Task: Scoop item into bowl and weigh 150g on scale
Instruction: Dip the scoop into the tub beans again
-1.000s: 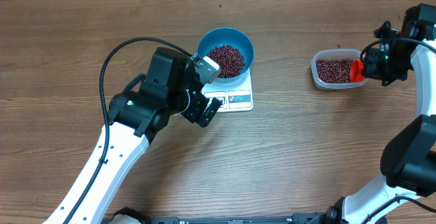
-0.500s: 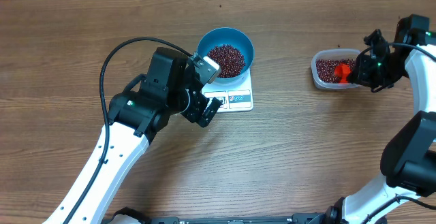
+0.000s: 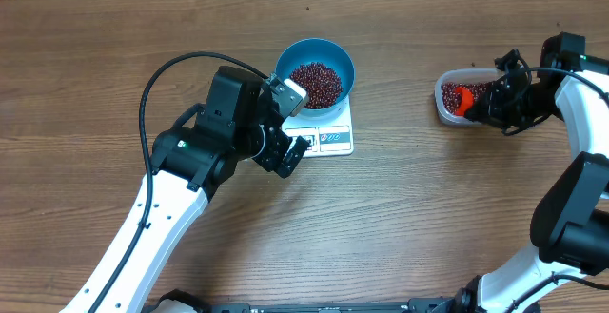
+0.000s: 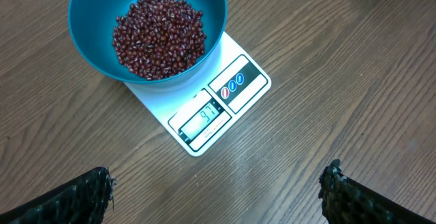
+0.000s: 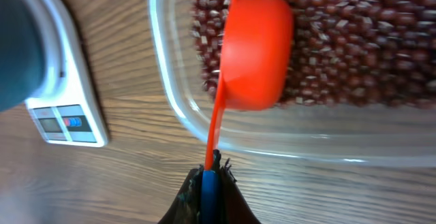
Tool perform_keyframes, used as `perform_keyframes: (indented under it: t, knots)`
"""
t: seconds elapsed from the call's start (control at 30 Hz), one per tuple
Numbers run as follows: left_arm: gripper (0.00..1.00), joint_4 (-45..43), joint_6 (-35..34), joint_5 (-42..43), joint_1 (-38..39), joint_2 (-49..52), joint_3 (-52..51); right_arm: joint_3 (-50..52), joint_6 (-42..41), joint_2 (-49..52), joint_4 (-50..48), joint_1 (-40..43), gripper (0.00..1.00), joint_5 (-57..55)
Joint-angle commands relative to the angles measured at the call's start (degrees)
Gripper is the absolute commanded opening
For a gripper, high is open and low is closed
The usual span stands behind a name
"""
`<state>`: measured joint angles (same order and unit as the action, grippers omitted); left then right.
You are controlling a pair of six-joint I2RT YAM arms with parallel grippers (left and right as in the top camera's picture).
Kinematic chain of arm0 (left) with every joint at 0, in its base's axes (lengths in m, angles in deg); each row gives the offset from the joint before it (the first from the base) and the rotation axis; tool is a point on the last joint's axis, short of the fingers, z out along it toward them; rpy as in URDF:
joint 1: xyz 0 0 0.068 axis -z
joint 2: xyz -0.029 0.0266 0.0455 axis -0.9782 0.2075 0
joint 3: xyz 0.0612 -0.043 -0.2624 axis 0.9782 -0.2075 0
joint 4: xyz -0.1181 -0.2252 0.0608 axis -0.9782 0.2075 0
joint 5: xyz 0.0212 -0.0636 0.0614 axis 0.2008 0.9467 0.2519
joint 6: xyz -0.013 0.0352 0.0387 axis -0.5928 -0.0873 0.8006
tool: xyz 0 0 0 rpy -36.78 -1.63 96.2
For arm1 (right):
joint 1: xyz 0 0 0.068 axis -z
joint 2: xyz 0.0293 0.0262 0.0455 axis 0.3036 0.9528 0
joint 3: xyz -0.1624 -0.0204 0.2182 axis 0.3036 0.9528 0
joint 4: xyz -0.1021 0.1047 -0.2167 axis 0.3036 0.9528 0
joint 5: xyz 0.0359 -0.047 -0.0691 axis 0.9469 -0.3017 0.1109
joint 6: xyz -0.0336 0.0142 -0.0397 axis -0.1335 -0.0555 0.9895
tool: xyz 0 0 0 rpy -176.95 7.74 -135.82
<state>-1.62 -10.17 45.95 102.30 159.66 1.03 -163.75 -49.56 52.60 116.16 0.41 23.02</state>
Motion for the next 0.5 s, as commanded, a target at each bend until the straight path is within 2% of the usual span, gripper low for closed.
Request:
perform_keyframes:
  t: [0.0,0.2,0.47]
  knots:
    - [1.0,0.0,-0.8,0.0,0.1,-0.7,1.3,0.3,-2.9,-1.5,-1.6,-0.3,0.04,4.8]
    - [0.99,0.0,-0.8,0.0,0.1,-0.7,1.3,0.3,-6.1,-1.5,-4.4,0.2,0.04,5.6]
    - [1.0,0.0,-0.8,0.0,0.1,-0.7,1.3,0.3,-5.7,-1.5,-4.5,7.2,0.04,12.6]
